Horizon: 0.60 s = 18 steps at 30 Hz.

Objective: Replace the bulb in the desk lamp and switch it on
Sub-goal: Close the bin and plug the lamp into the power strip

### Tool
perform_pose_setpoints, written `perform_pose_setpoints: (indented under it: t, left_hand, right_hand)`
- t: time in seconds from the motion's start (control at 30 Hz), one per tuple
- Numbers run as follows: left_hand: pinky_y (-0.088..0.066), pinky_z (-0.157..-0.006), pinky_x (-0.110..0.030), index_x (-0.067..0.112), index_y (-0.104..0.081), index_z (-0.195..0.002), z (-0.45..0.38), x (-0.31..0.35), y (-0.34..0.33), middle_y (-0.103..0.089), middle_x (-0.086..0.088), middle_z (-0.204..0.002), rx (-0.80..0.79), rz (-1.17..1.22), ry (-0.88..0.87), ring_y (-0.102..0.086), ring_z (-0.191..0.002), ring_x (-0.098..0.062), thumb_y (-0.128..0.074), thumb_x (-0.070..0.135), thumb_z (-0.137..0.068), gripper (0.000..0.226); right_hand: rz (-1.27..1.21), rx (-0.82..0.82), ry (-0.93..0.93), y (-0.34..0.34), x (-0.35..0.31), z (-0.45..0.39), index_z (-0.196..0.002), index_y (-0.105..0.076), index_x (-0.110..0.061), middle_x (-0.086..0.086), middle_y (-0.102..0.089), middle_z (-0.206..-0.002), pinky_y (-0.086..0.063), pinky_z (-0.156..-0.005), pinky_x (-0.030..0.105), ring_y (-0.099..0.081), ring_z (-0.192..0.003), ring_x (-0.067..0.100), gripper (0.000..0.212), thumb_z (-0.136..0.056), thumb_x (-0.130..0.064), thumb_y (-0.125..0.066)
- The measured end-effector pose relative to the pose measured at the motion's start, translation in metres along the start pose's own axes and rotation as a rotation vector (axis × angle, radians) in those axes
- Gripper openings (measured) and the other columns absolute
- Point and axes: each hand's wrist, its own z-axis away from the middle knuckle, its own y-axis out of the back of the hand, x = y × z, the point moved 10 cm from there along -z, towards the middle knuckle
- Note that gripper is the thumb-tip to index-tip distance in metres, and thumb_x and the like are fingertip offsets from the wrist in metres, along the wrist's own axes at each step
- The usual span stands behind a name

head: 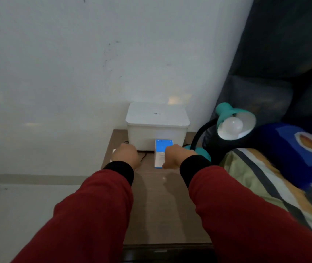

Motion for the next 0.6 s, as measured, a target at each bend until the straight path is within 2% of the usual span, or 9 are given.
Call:
perform_pose_setpoints:
  t: [0.1, 0.23, 0.3, 0.43, 0.53, 0.6]
  left_hand:
    - [-0.047, -0.093, -0.034, 0.003, -0.055, -0.12, -0.006, 0.034, -0.004, -0.051, -0.015, -0.129, 0.004, -0.005, -0.035, -0.054, -0.117, -0.029, -0.049, 0.015, -0.09, 0.032]
    - [-0.049, -0.09, -0.034, 0.003, -0.058, -0.115, -0.018, 0.086, -0.021, -0.058, -0.015, -0.124, -0.016, -0.025, -0.117, -0.057, -0.114, -0.03, -0.055, 0.017, -0.087, 0.032]
    - [-0.048, -0.092, -0.035, 0.002, -0.056, -0.117, -0.024, 0.111, -0.034, -0.056, -0.017, -0.125, -0.026, -0.034, -0.157, -0.056, -0.114, -0.031, -0.052, 0.016, -0.088, 0.032]
    - [-0.047, -0.092, -0.036, 0.001, -0.056, -0.118, -0.031, 0.154, -0.062, -0.054, -0.018, -0.125, -0.052, -0.026, -0.223, -0.055, -0.115, -0.031, -0.045, 0.012, -0.092, 0.03]
    - [-0.05, -0.087, -0.036, 0.006, -0.06, -0.112, -0.036, 0.177, -0.088, -0.061, -0.014, -0.117, -0.07, 0.073, -0.287, -0.06, -0.107, -0.029, -0.054, 0.021, -0.089, 0.029]
    - [-0.05, -0.089, -0.034, 0.008, -0.059, -0.117, -0.037, 0.185, -0.102, -0.06, -0.013, -0.119, -0.038, 0.162, -0.32, -0.059, -0.107, -0.026, -0.058, 0.025, -0.088, 0.034]
  right_hand:
    - [-0.033, 0.003, -0.041, 0.0, 0.034, -0.001, -0.122, -0.056, -0.004, 0.013, -0.057, -0.127, -0.047, -0.085, 0.033, -0.058, -0.113, 0.03, 0.038, -0.09, -0.025, -0.058]
    - [-0.071, 0.002, -0.094, -0.002, 0.083, -0.002, -0.129, -0.051, -0.001, 0.017, -0.052, -0.136, -0.044, -0.098, 0.034, -0.052, -0.124, 0.031, 0.043, -0.092, -0.022, -0.055]
    - [-0.091, -0.006, -0.103, -0.008, 0.106, -0.006, -0.132, -0.048, 0.001, 0.017, -0.051, -0.136, -0.044, -0.098, 0.033, -0.052, -0.123, 0.031, 0.046, -0.093, -0.024, -0.053]
    - [-0.168, -0.022, -0.12, -0.031, 0.144, -0.019, -0.126, -0.055, 0.0, 0.016, -0.055, -0.132, -0.044, -0.096, 0.033, -0.052, -0.12, 0.032, 0.044, -0.092, -0.028, -0.053]
    - [-0.283, 0.041, -0.159, -0.049, 0.168, -0.023, -0.128, -0.059, -0.009, 0.013, -0.057, -0.132, -0.043, -0.103, 0.034, -0.052, -0.122, 0.03, 0.042, -0.089, -0.025, -0.058]
    - [-0.381, 0.13, -0.177, -0.059, 0.179, -0.024, -0.13, -0.057, -0.012, 0.012, -0.055, -0.134, -0.042, -0.106, 0.034, -0.052, -0.124, 0.028, 0.044, -0.087, -0.022, -0.06]
